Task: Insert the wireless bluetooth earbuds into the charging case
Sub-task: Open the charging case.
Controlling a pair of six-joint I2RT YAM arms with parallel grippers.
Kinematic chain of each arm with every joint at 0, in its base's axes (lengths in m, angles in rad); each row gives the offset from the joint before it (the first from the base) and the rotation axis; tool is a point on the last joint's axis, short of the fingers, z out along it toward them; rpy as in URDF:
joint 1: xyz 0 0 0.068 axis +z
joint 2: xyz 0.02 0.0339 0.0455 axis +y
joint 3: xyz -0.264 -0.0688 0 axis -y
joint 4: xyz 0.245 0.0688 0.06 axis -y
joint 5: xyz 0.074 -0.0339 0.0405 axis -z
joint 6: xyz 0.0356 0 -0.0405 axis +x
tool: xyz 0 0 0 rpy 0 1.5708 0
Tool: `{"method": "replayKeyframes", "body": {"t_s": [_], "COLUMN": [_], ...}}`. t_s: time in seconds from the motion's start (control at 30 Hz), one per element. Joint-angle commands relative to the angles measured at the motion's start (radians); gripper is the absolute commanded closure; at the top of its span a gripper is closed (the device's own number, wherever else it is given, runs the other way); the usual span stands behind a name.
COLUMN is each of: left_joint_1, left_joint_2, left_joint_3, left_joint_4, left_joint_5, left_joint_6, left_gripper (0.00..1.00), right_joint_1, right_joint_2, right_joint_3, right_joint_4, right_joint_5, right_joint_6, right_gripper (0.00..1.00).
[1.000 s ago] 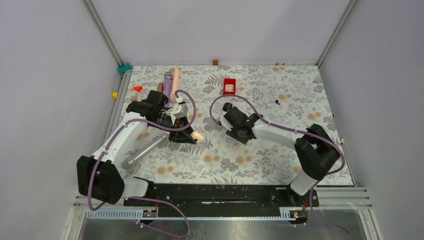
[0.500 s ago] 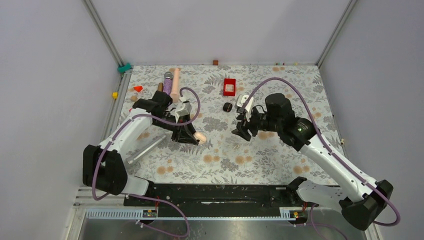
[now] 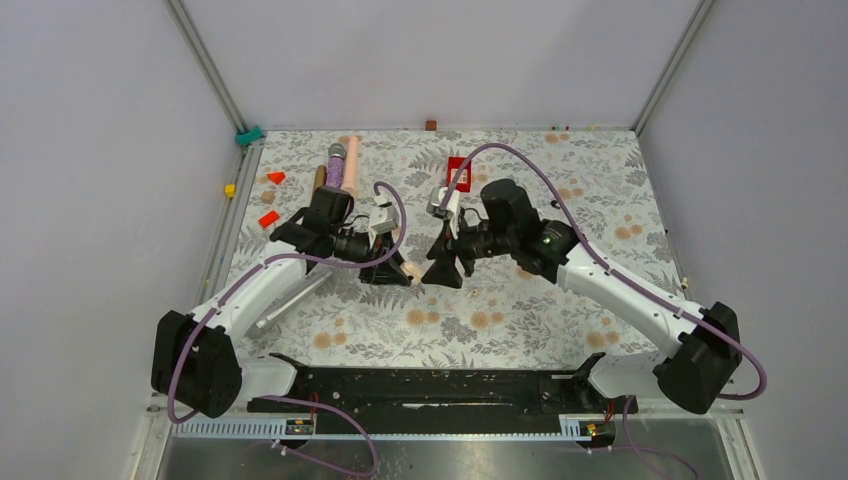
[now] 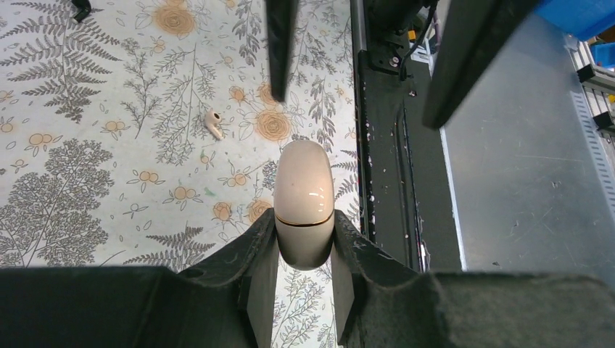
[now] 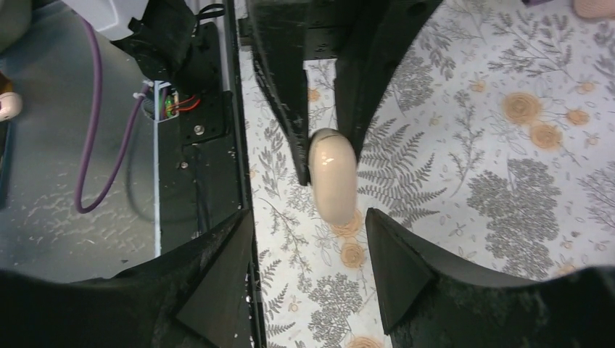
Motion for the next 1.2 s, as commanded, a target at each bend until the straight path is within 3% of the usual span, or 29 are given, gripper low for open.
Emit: {"method": "replayKeyframes", "body": {"t_s": [0.0, 0.43, 0.73, 0.93, 1.07, 1.13, 1.17], "left_joint_1": [-0.002, -0.009, -0.009, -0.009, -0.009, -0.009, -0.009], "left_joint_2": [-0.011, 0.001, 0.003, 0.002, 0.007, 0.009, 0.01], "left_joint_3": [0.019, 0.056, 0.061, 0.059, 0.059, 0.059, 0.06], "left_joint_4": [0.079, -0.074, -0.101, -0.101, -0.1, -0.1, -0.1], "left_joint_5": [-0.009, 0.066, 0.074, 0.074, 0.07, 0.068, 0.069], "left_joint_6": [-0.035, 0.102, 0.129, 0.13, 0.132, 0.131, 0.131], "left_gripper": [1.0, 1.0, 1.0, 1.0, 1.0, 1.0, 1.0], "right_joint_1": [0.034, 0.043, 0.041, 0.037, 0.037, 0.034, 0.027], "right_joint_2": [0.022, 0.1, 0.027, -0.032, -0.066, -0.068, -0.067], "right_joint_3": [-0.012, 0.005, 0.02, 0.048, 0.068, 0.086, 0.092], "right_joint_4": [0.097, 0.107, 0.073, 0.033, -0.017, -0.045, -0.052], "right_joint_5": [-0.034, 0.157, 0.368, 0.374, 0.326, 0.367, 0.391], "right_joint_6": [0.067, 0.054, -0.046, -0.081, -0.096, -0.073, -0.059], "right_gripper": [0.34, 0.35, 0.34, 0.33, 0.25, 0.04, 0.01]}}
